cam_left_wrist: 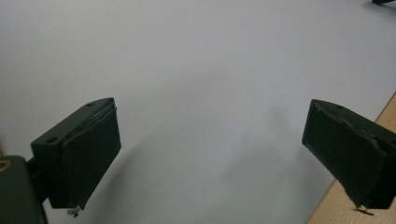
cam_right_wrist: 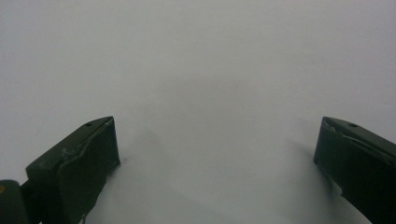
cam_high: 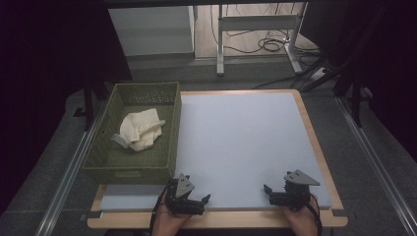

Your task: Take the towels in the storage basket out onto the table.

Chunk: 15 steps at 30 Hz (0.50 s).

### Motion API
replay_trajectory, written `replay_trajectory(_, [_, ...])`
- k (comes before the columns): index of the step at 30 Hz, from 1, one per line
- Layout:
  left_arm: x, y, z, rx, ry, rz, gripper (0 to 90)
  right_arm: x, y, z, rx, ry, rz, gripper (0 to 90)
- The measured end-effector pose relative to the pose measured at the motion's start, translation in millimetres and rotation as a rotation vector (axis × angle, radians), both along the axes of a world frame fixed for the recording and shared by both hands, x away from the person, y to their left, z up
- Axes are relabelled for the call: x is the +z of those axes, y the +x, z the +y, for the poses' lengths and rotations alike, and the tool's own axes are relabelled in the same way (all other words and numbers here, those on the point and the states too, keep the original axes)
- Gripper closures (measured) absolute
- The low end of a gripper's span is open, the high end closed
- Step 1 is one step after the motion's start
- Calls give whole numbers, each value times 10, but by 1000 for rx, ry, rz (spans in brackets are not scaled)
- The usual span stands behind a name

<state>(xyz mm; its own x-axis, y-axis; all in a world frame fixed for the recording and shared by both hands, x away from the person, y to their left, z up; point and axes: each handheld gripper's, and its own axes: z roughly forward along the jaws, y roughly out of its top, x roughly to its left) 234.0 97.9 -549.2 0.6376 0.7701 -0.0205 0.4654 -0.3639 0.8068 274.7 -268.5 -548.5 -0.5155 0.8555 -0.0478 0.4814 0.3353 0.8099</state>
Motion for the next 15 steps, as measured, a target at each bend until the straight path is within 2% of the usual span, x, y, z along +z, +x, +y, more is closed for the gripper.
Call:
replay_trajectory(5, [50, 13, -17, -11, -8, 10, 45, 0, 0, 0, 0, 0, 0, 0])
replay_trajectory(12, [106, 99, -27, -39, -45, 58, 52, 0, -1, 0, 0, 0, 0, 0])
replay_trajectory(15, [153, 138, -64, -52, -38, 56, 53, 0, 0, 0, 0, 0, 0, 0])
